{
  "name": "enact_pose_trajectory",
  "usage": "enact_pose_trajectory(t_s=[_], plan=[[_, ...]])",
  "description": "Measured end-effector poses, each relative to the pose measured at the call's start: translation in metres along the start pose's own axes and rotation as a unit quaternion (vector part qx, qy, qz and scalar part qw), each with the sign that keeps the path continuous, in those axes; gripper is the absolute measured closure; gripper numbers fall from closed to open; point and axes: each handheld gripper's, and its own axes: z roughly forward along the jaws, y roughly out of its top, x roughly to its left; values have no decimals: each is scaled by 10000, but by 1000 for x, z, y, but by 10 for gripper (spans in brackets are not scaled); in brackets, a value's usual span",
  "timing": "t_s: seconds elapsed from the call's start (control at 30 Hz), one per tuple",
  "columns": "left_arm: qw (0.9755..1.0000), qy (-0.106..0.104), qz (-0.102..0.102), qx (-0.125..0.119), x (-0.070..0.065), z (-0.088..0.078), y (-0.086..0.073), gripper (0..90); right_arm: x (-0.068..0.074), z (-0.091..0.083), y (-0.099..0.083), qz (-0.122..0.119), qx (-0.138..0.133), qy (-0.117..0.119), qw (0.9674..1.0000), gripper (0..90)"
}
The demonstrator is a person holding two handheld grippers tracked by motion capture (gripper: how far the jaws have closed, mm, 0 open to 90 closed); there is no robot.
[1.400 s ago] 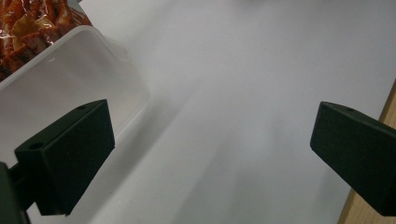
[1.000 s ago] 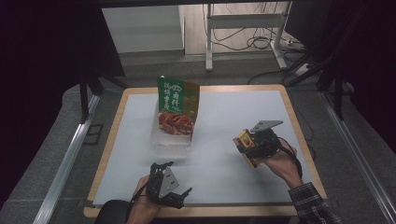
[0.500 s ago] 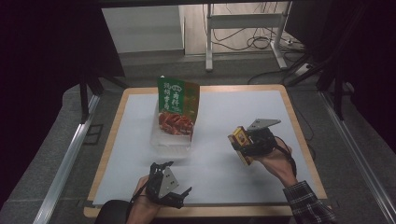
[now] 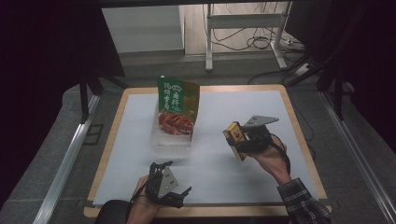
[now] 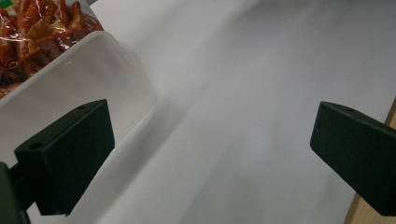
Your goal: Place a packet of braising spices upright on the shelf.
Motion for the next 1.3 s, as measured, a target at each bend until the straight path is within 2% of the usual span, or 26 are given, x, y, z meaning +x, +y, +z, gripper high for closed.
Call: enact_pose_trajectory(t_s=[0.27, 0.43, 0.73, 0.93, 1.3], plan=[[10000, 3, -32, 31, 2, 0, 0, 0, 8, 6, 11, -86, -236, 94, 9996, 319], [9999, -11, -130, 29, 3, 0, -1, 0, 12, 13, 17, -179, -348, 189, 9991, 319], [9996, -58, -260, -18, 6, -3, -1, 0, 16, 21, 24, -108, -560, 319, 9979, 319], [9996, -57, -268, -10, 6, -5, -1, 0, 18, 26, 30, -55, -628, 377, 9973, 319], [9992, -38, -409, -8, 8, -10, -7, 0, 29, 37, 41, -118, -757, 460, 9960, 319]])
